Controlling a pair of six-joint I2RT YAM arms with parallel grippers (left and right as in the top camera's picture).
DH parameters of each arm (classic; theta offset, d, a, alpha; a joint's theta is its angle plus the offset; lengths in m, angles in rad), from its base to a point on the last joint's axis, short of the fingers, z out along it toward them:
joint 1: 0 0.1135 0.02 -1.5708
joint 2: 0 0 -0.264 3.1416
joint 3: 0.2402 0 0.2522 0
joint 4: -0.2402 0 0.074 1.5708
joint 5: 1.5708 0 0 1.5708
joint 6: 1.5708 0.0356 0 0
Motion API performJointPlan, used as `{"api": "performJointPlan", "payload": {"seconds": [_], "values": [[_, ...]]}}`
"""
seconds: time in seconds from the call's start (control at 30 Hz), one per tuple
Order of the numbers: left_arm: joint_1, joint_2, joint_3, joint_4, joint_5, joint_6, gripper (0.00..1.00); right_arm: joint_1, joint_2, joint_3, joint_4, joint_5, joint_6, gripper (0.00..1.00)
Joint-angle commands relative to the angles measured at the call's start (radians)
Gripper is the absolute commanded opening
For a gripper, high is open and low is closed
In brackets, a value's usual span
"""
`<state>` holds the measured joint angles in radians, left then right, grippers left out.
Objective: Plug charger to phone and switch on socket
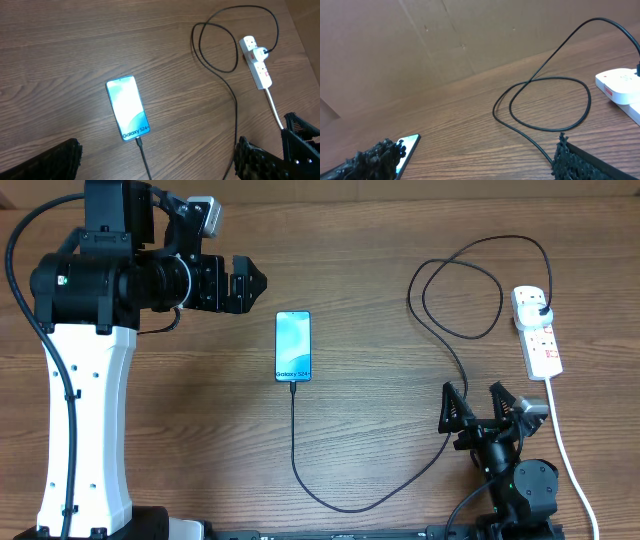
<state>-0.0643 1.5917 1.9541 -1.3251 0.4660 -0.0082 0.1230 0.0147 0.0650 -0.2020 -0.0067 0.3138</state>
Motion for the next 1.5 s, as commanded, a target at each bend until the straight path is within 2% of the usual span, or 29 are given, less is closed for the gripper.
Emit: {"api": "performJointPlan", "payload": {"seconds": [0.0,0.13,0.27,0.47,1.27,1.47], "values": [[-0.002,-0.005,0.003,-0.003,-0.006,0.001,1.00,-0.007,-0.012,-0.008,0.010,0.012,-0.008,1.00],[-0.002,-0.005,0.003,-0.003,-0.006,0.001,1.00,-0.008,-0.012,-0.013,0.025,0.030,-0.008,1.00],[-0.002,-0.005,0.003,-0.003,-0.006,0.001,1.00,-0.007,-0.012,-0.058,0.179,0.026,-0.004,1.00],[-0.002,-0.005,0.003,-0.003,-0.006,0.001,1.00,-0.007,-0.012,-0.057,0.113,0.012,-0.006,1.00],[-0.002,-0.005,0.003,-0.003,-0.006,0.001,1.00,-0.007,-0.011,-0.057,0.119,0.012,-0.008,1.00],[-0.002,-0.001,0.003,-0.056,-0.164,0.011,1.00,-0.007,-0.011,-0.057,0.119,0.012,-0.008,1.00]]}}
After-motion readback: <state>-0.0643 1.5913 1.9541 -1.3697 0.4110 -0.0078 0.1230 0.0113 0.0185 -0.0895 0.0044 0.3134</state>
